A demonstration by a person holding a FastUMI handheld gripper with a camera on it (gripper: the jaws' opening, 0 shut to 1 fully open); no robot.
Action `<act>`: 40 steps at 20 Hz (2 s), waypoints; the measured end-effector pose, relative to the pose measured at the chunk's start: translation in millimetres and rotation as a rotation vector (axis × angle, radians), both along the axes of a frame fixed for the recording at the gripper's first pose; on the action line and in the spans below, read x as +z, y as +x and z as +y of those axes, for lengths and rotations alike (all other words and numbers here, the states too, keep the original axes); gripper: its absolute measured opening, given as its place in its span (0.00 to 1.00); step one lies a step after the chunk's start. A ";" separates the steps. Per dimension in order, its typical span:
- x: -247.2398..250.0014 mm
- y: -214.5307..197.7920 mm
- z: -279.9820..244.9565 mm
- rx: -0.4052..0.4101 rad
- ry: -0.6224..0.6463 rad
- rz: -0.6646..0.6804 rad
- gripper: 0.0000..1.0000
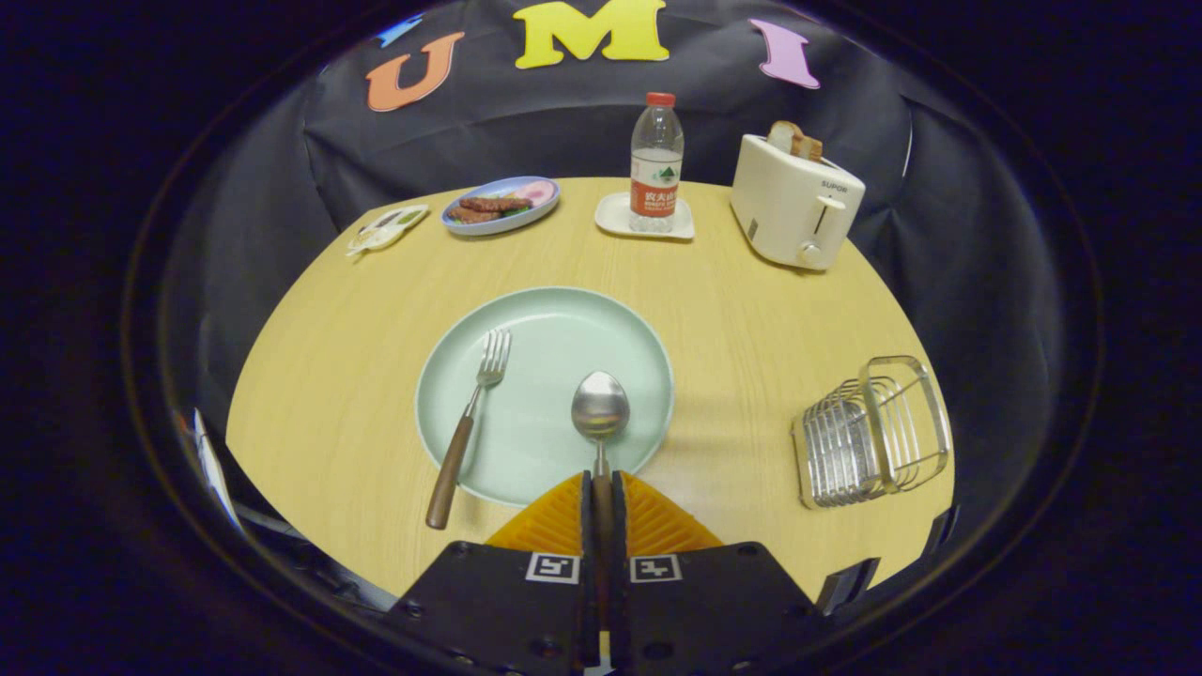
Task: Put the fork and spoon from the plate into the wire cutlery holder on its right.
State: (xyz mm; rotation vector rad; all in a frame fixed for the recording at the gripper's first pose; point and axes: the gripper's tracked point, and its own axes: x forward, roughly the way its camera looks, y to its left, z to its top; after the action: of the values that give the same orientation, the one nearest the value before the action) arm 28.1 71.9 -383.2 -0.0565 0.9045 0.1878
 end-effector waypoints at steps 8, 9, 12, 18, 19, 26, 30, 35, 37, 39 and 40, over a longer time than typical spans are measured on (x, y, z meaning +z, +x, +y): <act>61.2 -14.6 -66.3 -0.011 0.020 -0.073 0.05; 68.7 -14.9 -78.3 -0.022 0.016 -0.082 0.05; 84.7 -16.7 -109.6 -0.039 0.012 -0.096 0.05; 96.4 -13.7 -158.9 -0.099 0.029 -0.102 0.05; 93.9 -14.0 -165.6 -0.105 0.020 -0.094 0.05; 73.0 -16.4 -179.6 -0.128 0.010 -0.009 0.05; 73.3 -14.2 -175.9 -0.110 -0.001 -0.016 0.05; 74.3 -12.0 -181.6 -0.136 -0.009 -0.026 0.08; 79.5 -9.7 -180.4 -0.141 -0.001 -0.042 0.08; 86.6 -9.4 -178.2 -0.136 -0.004 -0.060 0.09; 89.0 -7.6 -174.4 -0.129 -0.002 -0.073 0.13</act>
State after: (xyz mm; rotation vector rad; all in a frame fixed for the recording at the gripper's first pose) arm 20.5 -102.6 -294.2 -0.0064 0.8323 0.0647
